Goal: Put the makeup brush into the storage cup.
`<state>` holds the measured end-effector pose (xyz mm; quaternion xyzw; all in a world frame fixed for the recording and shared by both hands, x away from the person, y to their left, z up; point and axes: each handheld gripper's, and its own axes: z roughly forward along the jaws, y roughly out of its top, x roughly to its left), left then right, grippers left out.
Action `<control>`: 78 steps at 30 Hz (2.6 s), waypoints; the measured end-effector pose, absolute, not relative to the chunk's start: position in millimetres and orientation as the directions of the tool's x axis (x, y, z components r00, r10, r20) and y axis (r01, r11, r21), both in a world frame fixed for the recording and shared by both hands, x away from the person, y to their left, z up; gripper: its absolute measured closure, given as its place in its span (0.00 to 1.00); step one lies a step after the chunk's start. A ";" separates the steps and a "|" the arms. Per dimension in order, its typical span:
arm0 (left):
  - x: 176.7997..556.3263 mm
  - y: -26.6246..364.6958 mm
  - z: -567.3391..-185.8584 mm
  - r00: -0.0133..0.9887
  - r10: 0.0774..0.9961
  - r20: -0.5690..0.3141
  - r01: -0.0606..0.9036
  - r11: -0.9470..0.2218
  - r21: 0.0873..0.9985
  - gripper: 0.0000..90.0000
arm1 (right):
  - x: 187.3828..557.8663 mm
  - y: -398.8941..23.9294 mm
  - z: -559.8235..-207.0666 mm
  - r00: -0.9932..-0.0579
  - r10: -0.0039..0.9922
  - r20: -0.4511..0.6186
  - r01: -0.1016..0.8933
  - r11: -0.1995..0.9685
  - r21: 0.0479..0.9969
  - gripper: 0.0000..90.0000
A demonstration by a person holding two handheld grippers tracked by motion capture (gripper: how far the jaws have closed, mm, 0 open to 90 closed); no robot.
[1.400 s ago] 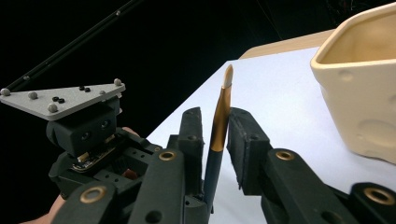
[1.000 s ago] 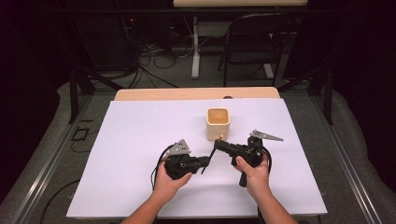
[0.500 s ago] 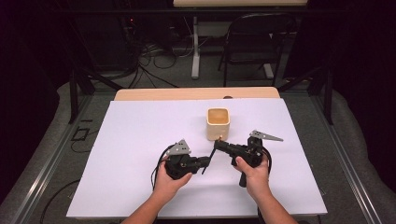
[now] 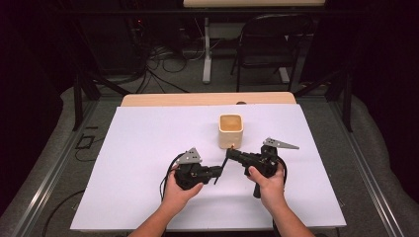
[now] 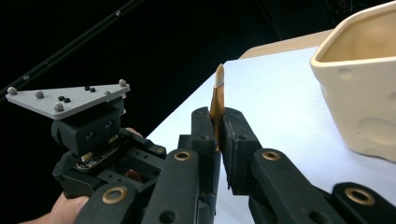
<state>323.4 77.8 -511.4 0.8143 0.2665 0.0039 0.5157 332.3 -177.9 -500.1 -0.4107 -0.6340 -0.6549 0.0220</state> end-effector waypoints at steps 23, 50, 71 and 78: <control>325.3 79.6 -514.6 0.836 0.501 -0.225 0.432 -0.348 0.832 0.75 | 318.3 -165.8 -485.6 -0.717 0.665 0.210 0.337 0.067 0.939 0.93; 331.4 91.6 -516.4 0.752 0.657 -0.060 0.397 -0.378 0.836 0.43 | 322.2 -176.7 -480.7 -0.654 0.755 0.051 0.269 0.169 0.948 0.93; 337.5 98.6 -518.8 0.723 0.690 -0.035 0.395 -0.371 0.840 0.40 | 370.5 -194.4 -422.5 -0.620 0.778 0.100 0.285 0.105 0.953 0.93; 340.6 102.8 -521.6 0.705 0.707 -0.056 0.415 -0.347 0.841 0.37 | 385.3 -191.1 -400.0 -0.613 0.786 0.077 0.277 0.122 0.953 0.93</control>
